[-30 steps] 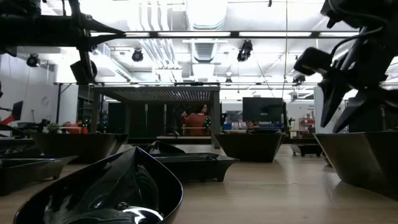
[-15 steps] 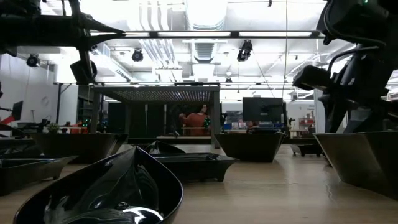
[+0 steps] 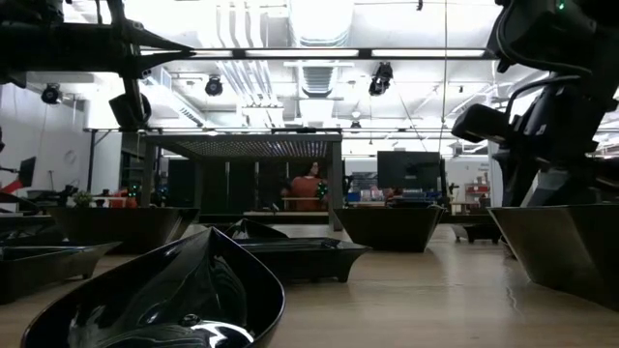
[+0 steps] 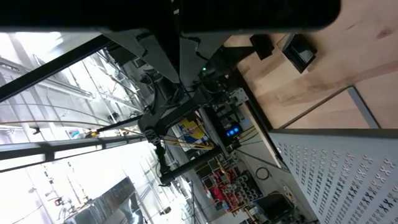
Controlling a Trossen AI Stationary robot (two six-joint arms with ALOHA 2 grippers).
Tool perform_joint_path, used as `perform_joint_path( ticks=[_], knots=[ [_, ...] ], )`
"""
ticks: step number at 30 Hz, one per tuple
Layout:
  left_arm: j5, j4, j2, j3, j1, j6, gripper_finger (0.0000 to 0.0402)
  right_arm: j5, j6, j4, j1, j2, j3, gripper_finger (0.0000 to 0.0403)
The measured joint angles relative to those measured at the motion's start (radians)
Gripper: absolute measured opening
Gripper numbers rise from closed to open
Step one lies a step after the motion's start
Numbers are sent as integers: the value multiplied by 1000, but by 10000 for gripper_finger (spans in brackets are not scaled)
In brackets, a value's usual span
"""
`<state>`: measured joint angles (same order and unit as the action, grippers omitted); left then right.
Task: Pick & Place Mini shaped plates
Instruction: Put the square plate on the right shelf
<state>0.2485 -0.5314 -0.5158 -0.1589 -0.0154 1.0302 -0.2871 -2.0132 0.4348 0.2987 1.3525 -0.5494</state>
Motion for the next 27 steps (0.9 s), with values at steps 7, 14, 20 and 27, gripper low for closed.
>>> perform_joint_path(
  ticks=[7,14,20,27],
  knots=[
    [0,0,0,0,0,0,0,0,0,-5,-12,0,15,59],
    [0,0,0,0,0,-1,0,23,0,-8,-12,0,24,52],
    [0,0,0,0,0,-2,0,26,0,-9,-12,0,24,49],
    [0,1,0,0,0,-2,0,26,5,-9,-12,0,24,24]
  ],
)
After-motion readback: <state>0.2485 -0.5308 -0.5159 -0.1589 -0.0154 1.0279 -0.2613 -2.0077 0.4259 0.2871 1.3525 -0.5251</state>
